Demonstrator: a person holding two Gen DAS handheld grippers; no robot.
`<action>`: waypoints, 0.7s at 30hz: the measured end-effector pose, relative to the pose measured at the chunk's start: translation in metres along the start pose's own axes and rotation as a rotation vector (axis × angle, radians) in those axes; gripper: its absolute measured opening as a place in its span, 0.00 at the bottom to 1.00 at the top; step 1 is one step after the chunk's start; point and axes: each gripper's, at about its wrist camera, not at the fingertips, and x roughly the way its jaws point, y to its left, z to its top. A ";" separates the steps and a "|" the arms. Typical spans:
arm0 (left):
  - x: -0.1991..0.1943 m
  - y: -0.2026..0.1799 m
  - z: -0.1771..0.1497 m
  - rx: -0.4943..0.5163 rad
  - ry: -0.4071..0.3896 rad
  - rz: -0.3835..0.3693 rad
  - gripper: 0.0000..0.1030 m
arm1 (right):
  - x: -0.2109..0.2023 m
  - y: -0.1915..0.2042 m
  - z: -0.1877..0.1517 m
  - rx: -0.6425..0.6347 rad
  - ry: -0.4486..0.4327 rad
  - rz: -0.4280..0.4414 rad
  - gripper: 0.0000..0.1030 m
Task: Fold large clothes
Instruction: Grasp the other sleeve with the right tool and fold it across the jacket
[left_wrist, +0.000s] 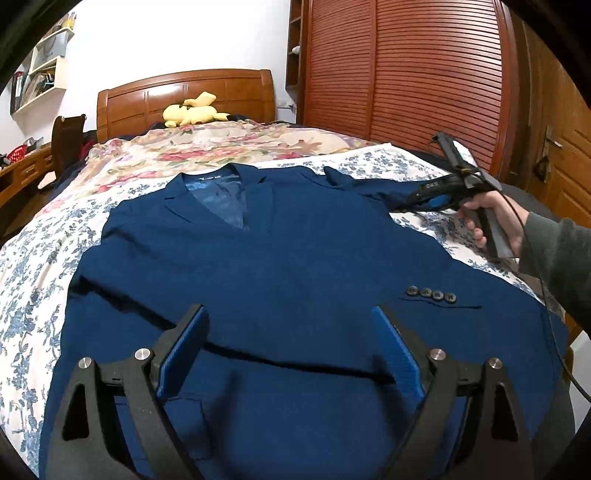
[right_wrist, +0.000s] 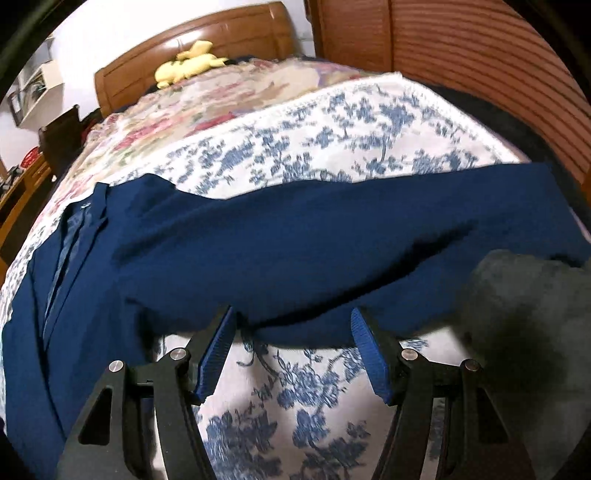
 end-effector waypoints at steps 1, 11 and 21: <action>0.001 0.001 0.000 -0.004 0.004 -0.003 0.87 | 0.003 0.001 0.001 0.008 0.011 -0.011 0.64; 0.001 0.001 -0.001 -0.006 0.008 -0.006 0.87 | 0.026 0.026 0.019 -0.091 0.049 -0.043 0.19; 0.002 0.001 -0.001 -0.004 0.007 -0.007 0.87 | -0.030 0.068 0.031 -0.257 -0.146 0.012 0.07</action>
